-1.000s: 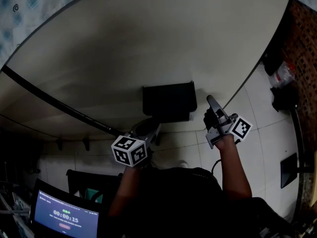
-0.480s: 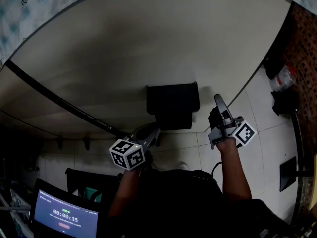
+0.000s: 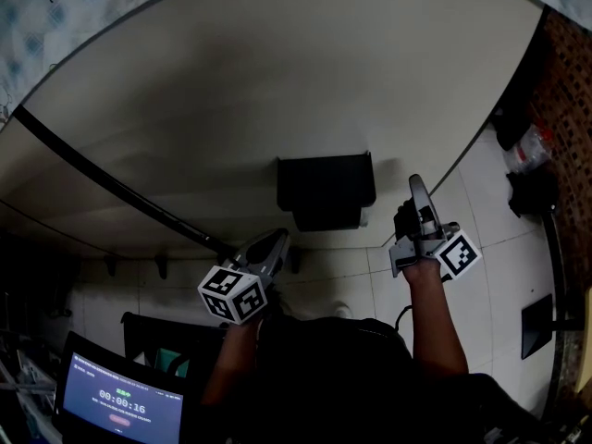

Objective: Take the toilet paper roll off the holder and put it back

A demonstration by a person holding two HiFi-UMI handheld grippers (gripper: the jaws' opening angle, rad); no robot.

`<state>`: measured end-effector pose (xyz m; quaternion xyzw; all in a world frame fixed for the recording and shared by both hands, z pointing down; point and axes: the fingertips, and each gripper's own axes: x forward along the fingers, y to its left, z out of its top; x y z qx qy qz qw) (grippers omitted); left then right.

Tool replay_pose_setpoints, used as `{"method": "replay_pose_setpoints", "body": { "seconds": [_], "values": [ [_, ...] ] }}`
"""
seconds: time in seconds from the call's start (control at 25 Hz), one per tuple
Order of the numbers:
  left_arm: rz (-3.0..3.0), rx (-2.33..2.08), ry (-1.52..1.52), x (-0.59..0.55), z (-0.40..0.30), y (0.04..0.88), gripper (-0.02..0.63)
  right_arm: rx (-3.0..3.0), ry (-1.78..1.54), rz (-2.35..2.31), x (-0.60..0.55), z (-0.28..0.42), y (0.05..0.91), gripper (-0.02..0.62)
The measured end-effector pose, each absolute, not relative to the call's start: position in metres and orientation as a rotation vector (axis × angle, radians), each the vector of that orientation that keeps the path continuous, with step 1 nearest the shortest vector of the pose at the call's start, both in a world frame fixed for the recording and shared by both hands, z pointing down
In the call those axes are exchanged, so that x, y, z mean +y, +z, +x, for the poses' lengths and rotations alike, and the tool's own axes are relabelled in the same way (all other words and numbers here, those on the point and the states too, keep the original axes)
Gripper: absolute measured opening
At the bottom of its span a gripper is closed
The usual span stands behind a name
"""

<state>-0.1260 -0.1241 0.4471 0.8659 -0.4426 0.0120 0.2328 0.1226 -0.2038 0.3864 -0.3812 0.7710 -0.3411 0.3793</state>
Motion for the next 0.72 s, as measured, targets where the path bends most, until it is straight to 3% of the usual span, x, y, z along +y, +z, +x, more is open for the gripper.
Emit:
{"method": "replay_pose_setpoints", "body": {
  "seconds": [0.36,0.72],
  "values": [
    [2.5,-1.752,0.104,-0.133,-0.151,0.362,0.018,2.366,-0.221,-1.479,-0.178,0.094,0.337,0.0],
    [2.512,-1.74,0.037,-0.139,-0.14,0.339,0.017,2.524,0.194,-1.655,-0.156,0.054,0.314,0.0]
  ]
}}
